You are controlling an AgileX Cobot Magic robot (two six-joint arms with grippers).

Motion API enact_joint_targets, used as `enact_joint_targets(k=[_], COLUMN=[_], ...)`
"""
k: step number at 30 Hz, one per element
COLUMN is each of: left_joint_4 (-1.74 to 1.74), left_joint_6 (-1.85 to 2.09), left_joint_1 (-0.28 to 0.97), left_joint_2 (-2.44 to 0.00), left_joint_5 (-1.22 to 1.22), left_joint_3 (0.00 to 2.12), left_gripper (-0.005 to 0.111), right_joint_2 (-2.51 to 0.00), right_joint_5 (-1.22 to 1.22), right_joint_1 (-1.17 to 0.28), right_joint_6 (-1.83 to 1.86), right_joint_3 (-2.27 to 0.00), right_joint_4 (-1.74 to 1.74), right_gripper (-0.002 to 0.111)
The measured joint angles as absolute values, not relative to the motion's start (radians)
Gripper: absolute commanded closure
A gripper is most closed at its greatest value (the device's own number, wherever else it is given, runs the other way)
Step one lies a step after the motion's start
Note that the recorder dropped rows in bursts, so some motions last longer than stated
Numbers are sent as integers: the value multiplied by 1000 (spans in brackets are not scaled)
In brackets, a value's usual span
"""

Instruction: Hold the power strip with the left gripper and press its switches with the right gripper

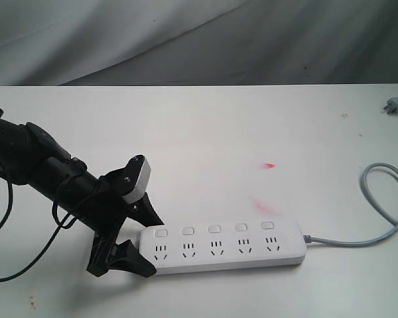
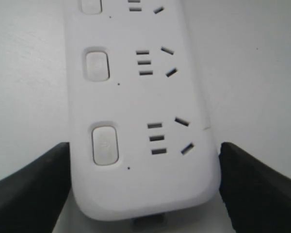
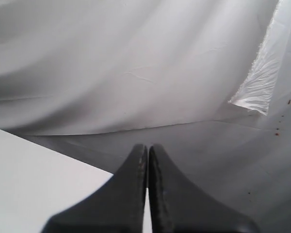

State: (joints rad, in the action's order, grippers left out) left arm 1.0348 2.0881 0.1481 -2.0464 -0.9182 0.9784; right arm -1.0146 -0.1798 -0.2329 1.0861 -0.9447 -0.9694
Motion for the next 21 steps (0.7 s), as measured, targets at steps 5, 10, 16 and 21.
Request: enact_joint_targets(k=[5, 10, 16, 21], left_joint_4=[1035, 1035, 1035, 1035], left_joint_6=[2088, 2088, 2088, 2088], left_joint_1=[148, 148, 148, 148], left_joint_2=[-2046, -2046, -2046, -2046], left_joint_5=[-918, -918, -918, -918], left_joint_3=[978, 978, 978, 978], left_gripper=[105, 105, 105, 105], right_joint_2=[-990, -990, -990, -990], right_joint_5=[-201, -201, -201, -201], right_joint_1=[-233, -233, -233, -233], right_joint_6=[1070, 1070, 1070, 1070], right_joint_3=[-945, -945, -945, -945], right_joint_4=[-974, -974, -974, -974], right_gripper=[108, 108, 108, 108])
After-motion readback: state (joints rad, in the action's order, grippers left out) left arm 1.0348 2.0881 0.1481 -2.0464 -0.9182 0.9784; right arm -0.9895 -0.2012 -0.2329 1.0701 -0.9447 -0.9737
